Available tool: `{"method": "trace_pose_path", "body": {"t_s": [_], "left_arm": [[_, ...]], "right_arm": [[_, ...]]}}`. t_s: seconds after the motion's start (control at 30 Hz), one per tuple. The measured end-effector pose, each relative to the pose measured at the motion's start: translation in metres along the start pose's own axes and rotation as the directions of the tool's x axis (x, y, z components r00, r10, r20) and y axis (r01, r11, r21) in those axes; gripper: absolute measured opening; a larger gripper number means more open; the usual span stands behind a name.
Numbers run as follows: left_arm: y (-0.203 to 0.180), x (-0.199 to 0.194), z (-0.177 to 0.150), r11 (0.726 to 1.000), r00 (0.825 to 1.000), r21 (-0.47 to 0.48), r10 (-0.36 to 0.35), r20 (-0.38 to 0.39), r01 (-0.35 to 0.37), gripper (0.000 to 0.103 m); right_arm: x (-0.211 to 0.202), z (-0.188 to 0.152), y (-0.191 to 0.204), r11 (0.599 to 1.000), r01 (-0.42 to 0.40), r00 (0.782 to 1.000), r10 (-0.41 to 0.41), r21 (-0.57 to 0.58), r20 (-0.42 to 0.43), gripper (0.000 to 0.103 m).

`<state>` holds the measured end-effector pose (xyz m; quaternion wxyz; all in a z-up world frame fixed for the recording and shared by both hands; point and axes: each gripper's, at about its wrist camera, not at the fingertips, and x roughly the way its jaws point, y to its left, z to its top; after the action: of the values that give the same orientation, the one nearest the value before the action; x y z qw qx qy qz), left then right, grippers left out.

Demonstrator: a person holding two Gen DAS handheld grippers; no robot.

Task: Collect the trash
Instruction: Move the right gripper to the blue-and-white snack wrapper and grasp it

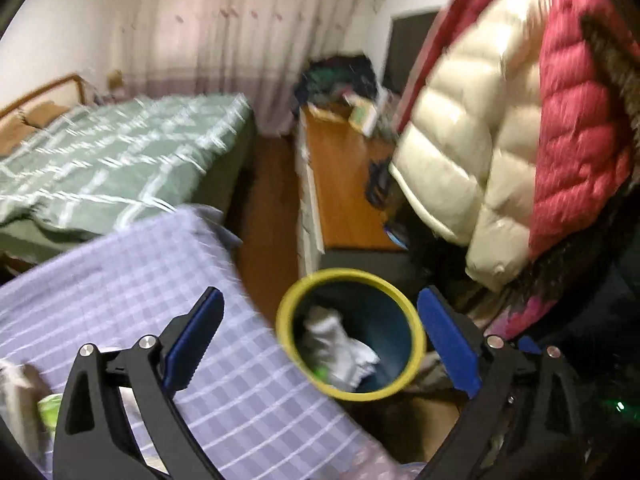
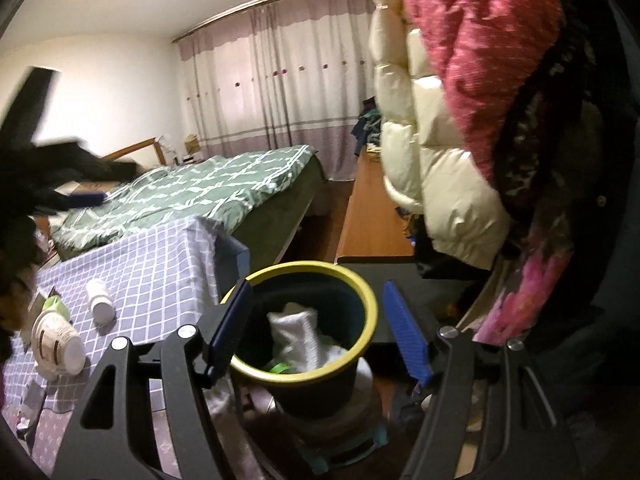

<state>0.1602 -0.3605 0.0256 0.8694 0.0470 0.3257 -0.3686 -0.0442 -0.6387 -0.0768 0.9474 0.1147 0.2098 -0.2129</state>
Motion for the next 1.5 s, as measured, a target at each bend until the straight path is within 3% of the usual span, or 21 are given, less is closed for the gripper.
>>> {"method": "trace_pose_path", "body": {"t_s": [0.07, 0.13, 0.27, 0.47, 0.63, 0.77, 0.87, 0.97, 1.13, 1.2, 1.3, 1.5], "left_arm": [[0.021, -0.027, -0.005, 0.998, 0.997, -0.016, 0.054, 0.054, -0.053, 0.098], [0.051, -0.064, -0.017, 0.989, 0.982, -0.047, 0.148, 0.117, -0.143, 0.098], [0.114, -0.120, -0.051, 0.942, 0.928, -0.140, 0.328, 0.177, -0.306, 0.098], [0.208, -0.177, -0.123, 0.797, 0.800, -0.324, 0.578, 0.160, -0.510, 0.098], [0.262, -0.199, -0.172, 0.692, 0.714, -0.404, 0.689, 0.122, -0.598, 0.098], [0.288, -0.210, -0.197, 0.610, 0.627, -0.411, 0.771, 0.111, -0.677, 0.098], [0.299, -0.219, -0.209, 0.571, 0.582, -0.417, 0.805, 0.116, -0.707, 0.098], [0.302, -0.228, -0.218, 0.556, 0.564, -0.423, 0.817, 0.122, -0.715, 0.098], [0.313, -0.237, -0.229, 0.546, 0.555, -0.450, 0.822, 0.128, -0.707, 0.098], [0.312, -0.237, -0.232, 0.544, 0.559, -0.458, 0.821, 0.116, -0.703, 0.098], [0.320, -0.240, -0.237, 0.552, 0.579, -0.479, 0.808, 0.106, -0.683, 0.098], [0.315, -0.235, -0.234, 0.555, 0.575, -0.486, 0.808, 0.124, -0.675, 0.098]], "right_arm": [[0.002, -0.002, 0.012, 1.000, -0.026, 1.000, 0.026, -0.015, -0.014, 0.065], [0.005, -0.005, 0.026, 0.998, -0.057, 0.998, 0.055, -0.034, -0.034, 0.065], [0.012, -0.014, 0.064, 0.987, -0.142, 0.987, 0.135, -0.080, -0.084, 0.065], [0.009, -0.039, 0.147, 0.934, -0.317, 0.940, 0.287, -0.167, -0.182, 0.065], [-0.007, -0.062, 0.208, 0.885, -0.407, 0.907, 0.362, -0.226, -0.216, 0.065], [-0.025, -0.077, 0.251, 0.837, -0.480, 0.872, 0.421, -0.263, -0.251, 0.065], [-0.037, -0.087, 0.273, 0.810, -0.505, 0.860, 0.443, -0.297, -0.255, 0.065], [-0.039, -0.094, 0.292, 0.785, -0.549, 0.830, 0.473, -0.288, -0.295, 0.065], [-0.042, -0.105, 0.318, 0.747, -0.604, 0.788, 0.506, -0.278, -0.351, 0.065], [-0.042, -0.109, 0.328, 0.737, -0.624, 0.767, 0.513, -0.259, -0.385, 0.065], [-0.037, -0.117, 0.341, 0.744, -0.623, 0.757, 0.495, -0.243, -0.427, 0.065], [-0.026, -0.136, 0.351, 0.755, -0.612, 0.747, 0.453, -0.235, -0.487, 0.065]]}}
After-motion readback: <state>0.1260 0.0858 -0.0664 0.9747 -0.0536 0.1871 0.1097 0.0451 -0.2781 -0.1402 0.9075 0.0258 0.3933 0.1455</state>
